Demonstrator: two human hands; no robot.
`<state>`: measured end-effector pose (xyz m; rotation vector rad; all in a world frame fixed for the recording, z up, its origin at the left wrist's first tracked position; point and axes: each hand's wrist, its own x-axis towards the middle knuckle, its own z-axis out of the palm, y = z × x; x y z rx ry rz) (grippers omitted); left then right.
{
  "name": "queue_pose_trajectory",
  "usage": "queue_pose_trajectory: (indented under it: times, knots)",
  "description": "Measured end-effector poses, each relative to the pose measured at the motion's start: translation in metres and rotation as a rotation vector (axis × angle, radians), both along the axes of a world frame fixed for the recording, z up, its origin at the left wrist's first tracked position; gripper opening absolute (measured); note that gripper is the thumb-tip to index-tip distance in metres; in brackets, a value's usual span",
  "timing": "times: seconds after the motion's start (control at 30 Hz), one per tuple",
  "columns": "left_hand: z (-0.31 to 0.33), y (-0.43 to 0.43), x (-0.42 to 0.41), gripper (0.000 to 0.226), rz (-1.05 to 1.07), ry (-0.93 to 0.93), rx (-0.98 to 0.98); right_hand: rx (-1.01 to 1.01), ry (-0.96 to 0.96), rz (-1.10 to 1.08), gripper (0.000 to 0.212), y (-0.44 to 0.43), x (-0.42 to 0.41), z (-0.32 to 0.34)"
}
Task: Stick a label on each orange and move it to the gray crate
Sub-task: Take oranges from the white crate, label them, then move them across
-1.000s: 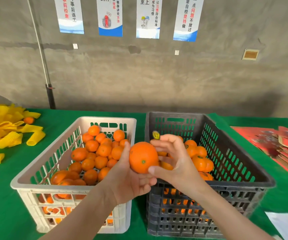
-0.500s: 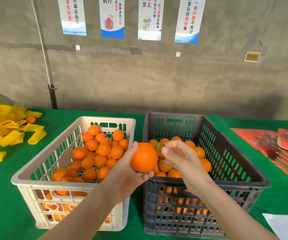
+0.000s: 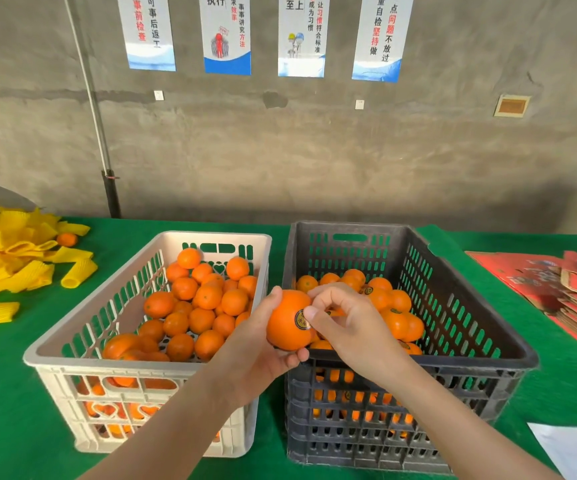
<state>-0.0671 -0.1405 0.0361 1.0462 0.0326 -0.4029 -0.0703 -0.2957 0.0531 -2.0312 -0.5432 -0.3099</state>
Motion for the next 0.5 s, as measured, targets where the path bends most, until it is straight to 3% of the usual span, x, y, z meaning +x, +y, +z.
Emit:
queue_pose_trajectory:
  times: [0.23, 0.4, 0.5]
  knots:
    - [0.001, -0.005, -0.003, 0.061, -0.047, -0.057, 0.029, -0.118, -0.258, -0.124, 0.016, -0.002, -0.003, -0.007]
    - [-0.003, -0.016, -0.005, 0.066, 0.007, -0.109, 0.096, 0.012, -0.046, -0.001, 0.052, -0.010, -0.009, -0.015]
    - [-0.006, -0.031, -0.001, 0.063, 0.073, -0.192, 0.110, -0.068, -0.039, 0.035, 0.078, -0.018, -0.009, -0.015]
